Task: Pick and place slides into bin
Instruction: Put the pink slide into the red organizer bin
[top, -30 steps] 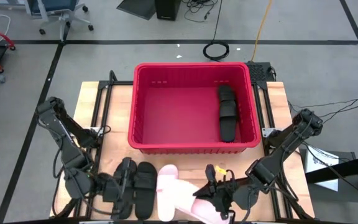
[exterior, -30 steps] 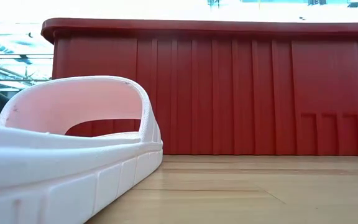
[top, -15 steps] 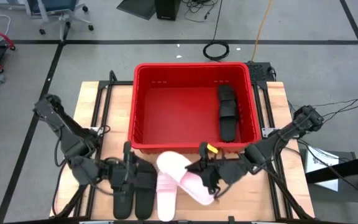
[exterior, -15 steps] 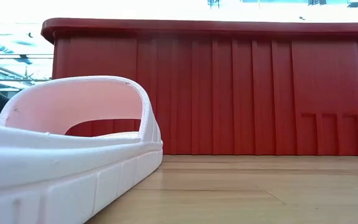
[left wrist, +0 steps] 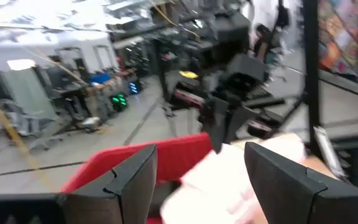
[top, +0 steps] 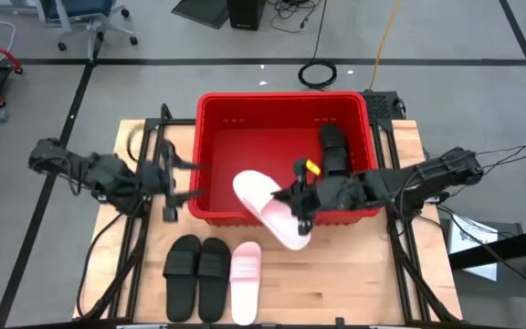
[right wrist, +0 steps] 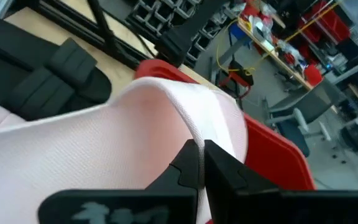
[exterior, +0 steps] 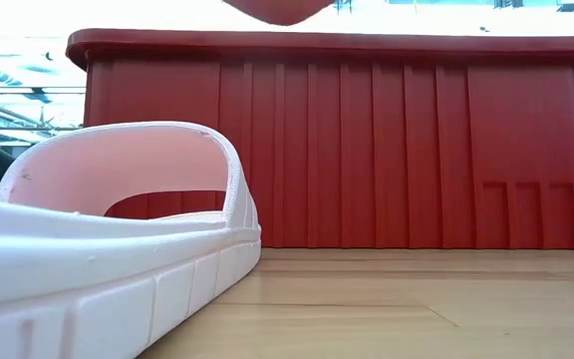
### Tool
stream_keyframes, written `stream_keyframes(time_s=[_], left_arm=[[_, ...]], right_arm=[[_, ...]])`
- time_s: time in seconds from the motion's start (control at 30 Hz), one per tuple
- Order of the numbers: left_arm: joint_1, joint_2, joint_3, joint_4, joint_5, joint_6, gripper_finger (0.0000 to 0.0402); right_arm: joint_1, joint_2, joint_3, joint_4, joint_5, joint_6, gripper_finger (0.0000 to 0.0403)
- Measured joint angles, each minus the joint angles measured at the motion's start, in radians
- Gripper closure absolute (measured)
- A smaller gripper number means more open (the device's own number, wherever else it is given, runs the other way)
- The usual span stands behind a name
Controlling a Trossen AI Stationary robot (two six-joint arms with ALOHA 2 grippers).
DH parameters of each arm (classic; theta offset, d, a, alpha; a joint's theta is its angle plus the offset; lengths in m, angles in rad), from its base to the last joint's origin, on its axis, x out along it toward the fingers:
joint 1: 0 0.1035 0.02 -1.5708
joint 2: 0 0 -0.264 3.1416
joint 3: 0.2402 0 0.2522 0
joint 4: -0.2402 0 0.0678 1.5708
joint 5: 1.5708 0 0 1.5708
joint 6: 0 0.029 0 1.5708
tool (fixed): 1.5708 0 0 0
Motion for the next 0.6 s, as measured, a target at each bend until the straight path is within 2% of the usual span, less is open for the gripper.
stream_keyframes(time_s=[0.17, 0.6], left_arm=[[0.181, -0.047, -0.011, -0.006, 0.120, 0.003, 0.0153], [0.712, -0.001, -0.010, 0.051, 0.625, -0.095, 0.0153]], right_arm=[[-0.113, -0.036, 0.000, -0.038, -0.030, 0.003, 0.0403], [-0.375, -0.038, 0.000, -0.148, -0.030, 0.032, 0.0403]])
